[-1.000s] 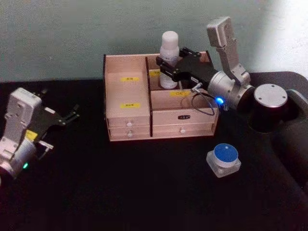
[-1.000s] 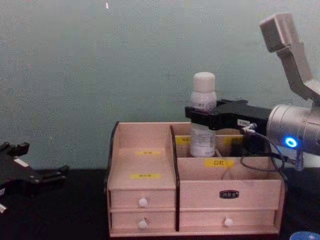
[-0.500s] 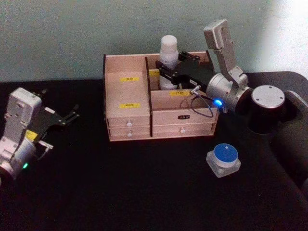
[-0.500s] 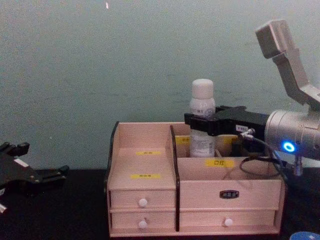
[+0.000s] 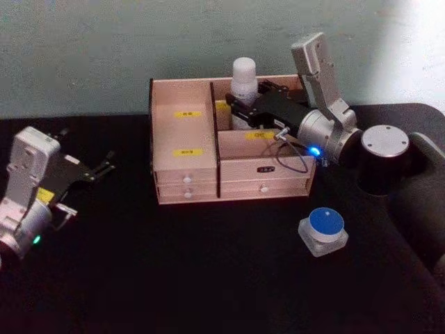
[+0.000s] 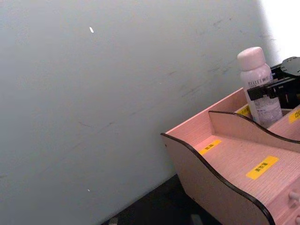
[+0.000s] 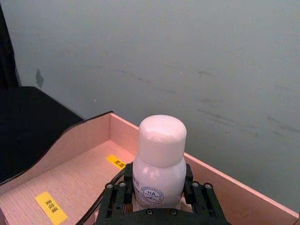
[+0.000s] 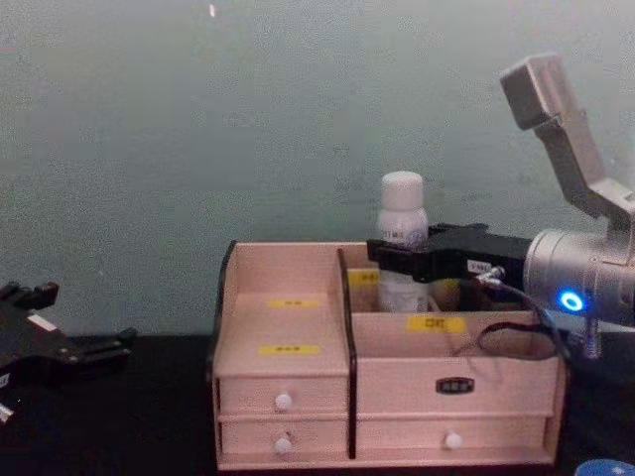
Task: Pick up the facial cleanser and watermelon frost from the table and place them into the tiered storage box.
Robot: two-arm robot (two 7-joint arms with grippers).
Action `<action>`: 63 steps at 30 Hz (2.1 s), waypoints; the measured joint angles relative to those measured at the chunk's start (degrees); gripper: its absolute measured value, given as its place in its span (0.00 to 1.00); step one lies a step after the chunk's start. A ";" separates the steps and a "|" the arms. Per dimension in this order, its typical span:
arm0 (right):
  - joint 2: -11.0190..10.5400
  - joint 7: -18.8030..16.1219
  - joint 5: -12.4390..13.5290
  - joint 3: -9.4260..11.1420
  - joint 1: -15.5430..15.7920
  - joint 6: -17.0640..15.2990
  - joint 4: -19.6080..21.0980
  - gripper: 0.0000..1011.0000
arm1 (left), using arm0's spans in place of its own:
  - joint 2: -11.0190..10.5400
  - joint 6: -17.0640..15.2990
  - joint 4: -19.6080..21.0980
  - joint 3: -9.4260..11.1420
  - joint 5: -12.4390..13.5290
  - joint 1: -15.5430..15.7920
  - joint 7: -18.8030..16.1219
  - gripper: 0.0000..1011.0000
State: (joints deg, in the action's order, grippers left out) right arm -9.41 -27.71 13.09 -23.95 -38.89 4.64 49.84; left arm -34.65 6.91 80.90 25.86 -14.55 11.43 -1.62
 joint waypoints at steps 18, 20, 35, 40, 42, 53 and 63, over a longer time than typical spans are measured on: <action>0.38 0.23 -0.57 0.18 -0.23 -0.79 -0.89 0.58 | 0.00 0.00 0.00 0.00 0.00 0.00 0.00 0.99; 0.38 0.23 -0.57 0.18 -0.22 -0.79 -0.88 0.58 | 0.00 0.00 0.00 0.00 0.00 0.00 0.00 0.99; 0.34 0.20 -0.57 0.17 -0.22 -0.79 -0.77 0.58 | 0.00 0.00 0.00 0.00 0.00 0.00 0.00 0.99; 0.33 0.18 -0.56 0.17 -0.21 -0.78 -0.75 0.58 | 0.00 0.00 0.00 0.00 0.00 0.00 0.00 0.99; 0.31 0.19 -0.56 0.17 -0.19 -0.78 -0.73 0.58 | 0.00 0.00 0.00 0.00 0.00 0.00 0.00 0.99; 0.29 0.19 -0.49 0.17 -0.17 -0.73 -0.71 0.83 | 0.00 0.00 0.00 0.00 0.00 0.00 0.00 0.99; 0.29 0.19 -0.47 0.17 -0.17 -0.73 -0.71 0.99 | 0.00 0.00 0.00 0.00 0.00 0.00 0.00 0.99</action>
State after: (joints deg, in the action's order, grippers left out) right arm -9.12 -27.53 12.62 -23.78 -39.06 3.91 49.13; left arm -34.65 6.91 80.90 25.86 -14.55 11.43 -1.62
